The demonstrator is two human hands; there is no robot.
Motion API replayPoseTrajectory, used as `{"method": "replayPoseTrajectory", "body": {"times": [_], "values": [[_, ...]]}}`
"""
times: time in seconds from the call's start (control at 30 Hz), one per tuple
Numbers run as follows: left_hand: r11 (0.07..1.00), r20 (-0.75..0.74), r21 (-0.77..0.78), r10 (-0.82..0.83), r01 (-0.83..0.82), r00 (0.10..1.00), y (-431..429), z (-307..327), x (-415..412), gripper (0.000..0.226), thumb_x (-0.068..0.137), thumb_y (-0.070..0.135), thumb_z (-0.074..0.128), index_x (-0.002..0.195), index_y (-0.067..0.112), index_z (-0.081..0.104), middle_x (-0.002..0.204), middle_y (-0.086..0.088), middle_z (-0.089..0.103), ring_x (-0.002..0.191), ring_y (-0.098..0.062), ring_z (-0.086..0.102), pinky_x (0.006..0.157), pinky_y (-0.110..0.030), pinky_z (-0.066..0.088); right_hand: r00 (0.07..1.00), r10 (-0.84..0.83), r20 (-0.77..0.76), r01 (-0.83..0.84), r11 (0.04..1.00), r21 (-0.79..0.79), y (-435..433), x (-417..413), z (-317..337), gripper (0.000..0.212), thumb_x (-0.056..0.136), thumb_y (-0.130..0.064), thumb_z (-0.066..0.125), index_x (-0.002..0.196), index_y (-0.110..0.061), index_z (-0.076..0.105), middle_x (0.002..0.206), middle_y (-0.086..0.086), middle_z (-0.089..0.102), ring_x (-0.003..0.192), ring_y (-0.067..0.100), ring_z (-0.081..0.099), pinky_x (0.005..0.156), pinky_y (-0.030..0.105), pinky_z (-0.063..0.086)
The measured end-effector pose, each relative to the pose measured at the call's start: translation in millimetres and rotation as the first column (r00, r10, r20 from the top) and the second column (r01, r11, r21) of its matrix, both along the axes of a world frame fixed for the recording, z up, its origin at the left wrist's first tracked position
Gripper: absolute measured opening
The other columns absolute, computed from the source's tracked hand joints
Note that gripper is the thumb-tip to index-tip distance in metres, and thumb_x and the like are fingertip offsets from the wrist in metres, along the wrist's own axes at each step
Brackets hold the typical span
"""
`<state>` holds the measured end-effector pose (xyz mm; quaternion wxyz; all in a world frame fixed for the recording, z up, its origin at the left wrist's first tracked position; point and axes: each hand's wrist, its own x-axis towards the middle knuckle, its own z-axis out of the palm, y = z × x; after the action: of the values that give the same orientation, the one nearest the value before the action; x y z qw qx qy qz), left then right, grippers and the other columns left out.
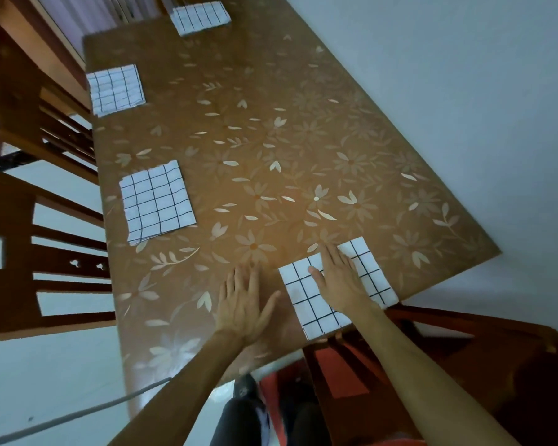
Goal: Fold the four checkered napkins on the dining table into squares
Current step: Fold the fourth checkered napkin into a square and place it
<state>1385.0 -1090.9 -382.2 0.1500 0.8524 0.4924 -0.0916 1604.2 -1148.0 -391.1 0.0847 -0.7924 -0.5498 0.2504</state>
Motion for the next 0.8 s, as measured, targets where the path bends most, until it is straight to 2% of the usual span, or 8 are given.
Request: {"method": "replayPoseTrajectory", "body": {"times": [0.07, 0.17, 0.27, 0.33, 0.4, 0.53, 0.67, 0.8], "values": [[0.998, 0.049, 0.019, 0.051, -0.052, 0.998, 11.8, 8.5, -21.1, 0.084, 0.089, 0.072, 0.008, 0.146, 0.014, 0.032, 0.155, -0.024, 0.028, 0.141, -0.041, 0.031, 0.115, -0.052, 0.028, 0.996, -0.025, -0.091, 0.03, 0.998, 0.059, 11.6, -23.4, 20.0, 0.066, 0.103, -0.047, 0.029, 0.154, -0.011, 0.012, 0.162, 0.009, 0.013, 0.148, 0.027, 0.017, 0.118, 0.041, 0.018], [0.989, 0.166, -0.012, 0.145, -0.145, 0.975, 33.7, 18.4, -55.3, 0.082, 0.089, 0.072, 0.012, 0.144, 0.016, 0.035, 0.151, -0.018, 0.036, 0.134, -0.038, 0.04, 0.109, -0.051, 0.036, 0.954, -0.073, -0.292, 0.107, 0.989, 0.102, 26.1, -61.0, 46.1, 0.067, 0.1, -0.054, 0.032, 0.154, -0.017, 0.016, 0.161, 0.007, 0.018, 0.145, 0.026, 0.023, 0.116, 0.044, 0.026], [0.947, 0.426, -0.15, 0.322, -0.285, 0.846, 49.2, 33.8, -88.4, 0.078, 0.09, 0.072, 0.019, 0.143, 0.019, 0.039, 0.143, -0.013, 0.046, 0.132, -0.033, 0.042, 0.11, -0.047, 0.037, 0.85, -0.136, -0.509, 0.215, 0.972, 0.099, 40.3, -102.0, 69.4, 0.069, 0.097, -0.058, 0.035, 0.153, -0.02, 0.021, 0.157, 0.002, 0.029, 0.14, 0.019, 0.035, 0.113, 0.036, 0.031], [0.916, 0.512, -0.213, 0.401, -0.34, 0.76, 59.8, 44.6, -111.4, 0.075, 0.092, 0.073, 0.021, 0.142, 0.021, 0.04, 0.143, -0.011, 0.047, 0.134, -0.031, 0.042, 0.111, -0.047, 0.035, 0.794, -0.155, -0.588, 0.259, 0.961, 0.097, 51.5, -130.9, 83.4, 0.066, 0.099, -0.054, 0.038, 0.152, -0.019, 0.024, 0.154, 0.0, 0.035, 0.136, 0.016, 0.041, 0.109, 0.032, 0.032], [0.901, 0.526, -0.22, 0.432, -0.373, 0.733, 72.8, 51.9, -137.7, 0.074, 0.091, 0.075, 0.02, 0.141, 0.025, 0.039, 0.143, -0.008, 0.048, 0.132, -0.029, 0.044, 0.111, -0.05, 0.035, 0.781, -0.163, -0.603, 0.284, 0.952, 0.112, 62.1, -159.7, 93.5, 0.062, 0.099, -0.054, 0.039, 0.151, -0.022, 0.029, 0.151, -0.002, 0.039, 0.134, 0.017, 0.043, 0.11, 0.034, 0.034], [0.91, 0.58, -0.206, 0.409, -0.359, 0.705, 100.7, 65.4, -194.0, 0.07, 0.092, 0.075, 0.024, 0.142, 0.029, 0.04, 0.143, -0.004, 0.05, 0.132, -0.025, 0.045, 0.109, -0.054, 0.039, 0.834, -0.169, -0.526, 0.276, 0.952, 0.132, 88.3, -216.7, 105.2, 0.061, 0.096, -0.06, 0.036, 0.148, -0.027, 0.033, 0.149, -0.004, 0.043, 0.131, 0.017, 0.047, 0.11, 0.041, 0.036], [0.919, 0.553, -0.171, 0.388, -0.355, 0.737, 119.7, 83.6, -242.4, 0.068, 0.093, 0.074, 0.023, 0.141, 0.029, 0.041, 0.142, -0.006, 0.05, 0.13, -0.027, 0.047, 0.107, -0.053, 0.043, 0.816, -0.136, -0.561, 0.263, 0.953, 0.152, 109.0, -271.5, 117.4, 0.053, 0.1, -0.049, 0.04, 0.146, -0.022, 0.036, 0.145, -0.003, 0.045, 0.125, 0.013, 0.049, 0.107, 0.034, 0.037], [0.928, 0.474, -0.181, 0.372, -0.325, 0.798, 137.3, 87.9, -271.8, 0.06, 0.099, 0.059, 0.033, 0.146, 0.021, 0.038, 0.15, -0.01, 0.041, 0.136, -0.03, 0.041, 0.112, -0.049, 0.037, 0.889, -0.084, -0.449, 0.174, 0.971, 0.163, 126.1, -298.4, 117.5, 0.05, 0.102, -0.046, 0.037, 0.144, -0.019, 0.04, 0.146, 0.001, 0.046, 0.132, 0.02, 0.045, 0.109, 0.038, 0.036]]}}
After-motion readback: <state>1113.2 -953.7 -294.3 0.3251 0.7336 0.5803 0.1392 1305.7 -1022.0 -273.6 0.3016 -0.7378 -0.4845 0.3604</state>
